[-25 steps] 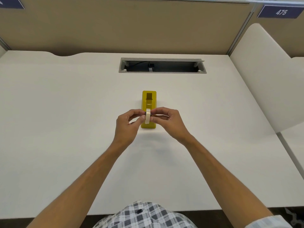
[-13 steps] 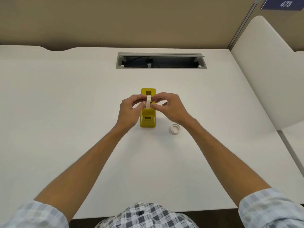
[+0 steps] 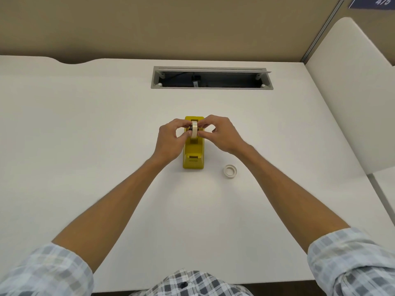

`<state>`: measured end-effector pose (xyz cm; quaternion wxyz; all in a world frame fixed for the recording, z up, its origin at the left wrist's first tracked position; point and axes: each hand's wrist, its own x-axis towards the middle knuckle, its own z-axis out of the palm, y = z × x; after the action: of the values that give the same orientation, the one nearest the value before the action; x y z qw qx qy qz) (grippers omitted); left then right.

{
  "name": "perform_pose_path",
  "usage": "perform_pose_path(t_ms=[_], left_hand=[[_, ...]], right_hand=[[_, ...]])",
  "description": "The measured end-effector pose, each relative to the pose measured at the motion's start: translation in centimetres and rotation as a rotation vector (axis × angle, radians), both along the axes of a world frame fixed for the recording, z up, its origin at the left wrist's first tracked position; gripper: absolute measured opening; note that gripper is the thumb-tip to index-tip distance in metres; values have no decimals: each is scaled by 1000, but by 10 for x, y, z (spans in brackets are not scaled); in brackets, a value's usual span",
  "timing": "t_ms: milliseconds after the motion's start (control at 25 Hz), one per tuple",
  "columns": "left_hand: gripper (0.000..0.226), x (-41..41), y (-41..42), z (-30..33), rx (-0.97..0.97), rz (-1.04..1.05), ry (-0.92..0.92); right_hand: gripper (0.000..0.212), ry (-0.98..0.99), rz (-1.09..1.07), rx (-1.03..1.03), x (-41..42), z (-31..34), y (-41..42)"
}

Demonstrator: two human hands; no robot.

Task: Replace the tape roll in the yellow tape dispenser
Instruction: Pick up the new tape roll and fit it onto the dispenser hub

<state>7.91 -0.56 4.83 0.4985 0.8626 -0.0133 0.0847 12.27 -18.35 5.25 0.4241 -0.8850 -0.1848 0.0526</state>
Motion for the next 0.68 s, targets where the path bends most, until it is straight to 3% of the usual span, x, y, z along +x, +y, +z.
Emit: perform_pose_path(t_ms=[680], left_hand=[[26,12,0,-15,108,18,-15]], right_hand=[[29,-97,28,-245,9,4,4]])
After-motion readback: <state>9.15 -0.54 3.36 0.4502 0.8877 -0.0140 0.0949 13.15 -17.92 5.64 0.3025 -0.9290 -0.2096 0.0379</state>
